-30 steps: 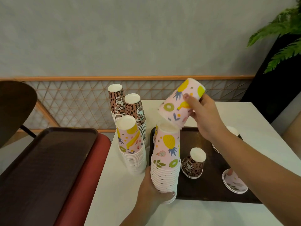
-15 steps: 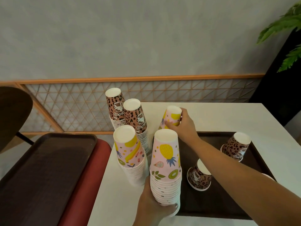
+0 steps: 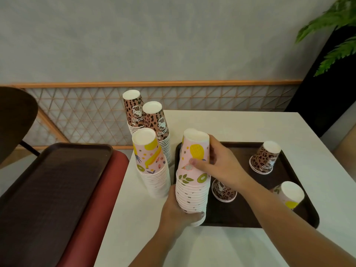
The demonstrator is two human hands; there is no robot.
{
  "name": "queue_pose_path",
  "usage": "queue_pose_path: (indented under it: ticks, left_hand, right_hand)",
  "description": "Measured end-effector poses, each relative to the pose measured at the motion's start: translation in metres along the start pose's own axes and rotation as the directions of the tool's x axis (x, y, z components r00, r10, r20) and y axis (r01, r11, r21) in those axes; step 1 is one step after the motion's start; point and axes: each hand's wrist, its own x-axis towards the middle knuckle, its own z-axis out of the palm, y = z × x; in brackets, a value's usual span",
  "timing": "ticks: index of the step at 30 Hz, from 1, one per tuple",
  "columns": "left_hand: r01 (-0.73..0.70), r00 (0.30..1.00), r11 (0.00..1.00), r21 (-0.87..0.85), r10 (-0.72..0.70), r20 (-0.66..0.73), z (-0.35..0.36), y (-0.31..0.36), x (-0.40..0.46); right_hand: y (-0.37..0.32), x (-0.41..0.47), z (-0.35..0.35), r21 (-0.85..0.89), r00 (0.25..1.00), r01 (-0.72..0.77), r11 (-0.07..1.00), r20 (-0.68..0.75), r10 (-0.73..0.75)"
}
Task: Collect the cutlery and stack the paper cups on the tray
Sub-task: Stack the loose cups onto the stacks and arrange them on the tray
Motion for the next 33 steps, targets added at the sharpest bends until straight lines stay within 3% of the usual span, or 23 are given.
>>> queue_pose_path:
  ticks: [9, 22, 25, 29, 33]
  left_hand:
    - [-0.036, 0.999, 0.998, 0.054, 0.036, -0.005, 0.003, 0.007, -0.012]
    - [-0.02, 1.0, 0.995, 0.096, 0.019, 0.006, -0.006, 0.001, -0.011]
    - [-0.026, 1.0, 0.997, 0.075, 0.026, -0.003, -0.008, -0.001, -0.01]
    - [-0.028, 1.0, 0.998, 0.05, 0.028, -0.006, -0.01, -0.004, -0.005]
    - [-0.017, 1.0, 1.0, -0.016, 0.017, -0.003, -0.013, -0.009, -0.001]
  right_hand:
    - [-0.01, -0.013, 0.0, -0.079, 0.991, 0.002, 0.997, -0.13, -0.012]
    - [-0.02, 0.002, -0.003, 0.04, 0.964, 0.013, 0.999, -0.267, -0.002]
    - [-0.023, 0.016, -0.01, 0.199, 0.939, -0.03, 0.98, -0.33, 0.096]
    - [-0.027, 0.041, -0.027, 0.584, 0.893, -0.068, 0.809, -0.327, 0.311]
    - [-0.017, 0.07, -0.038, 0.669, 0.81, 0.006, 0.743, -0.439, 0.389]
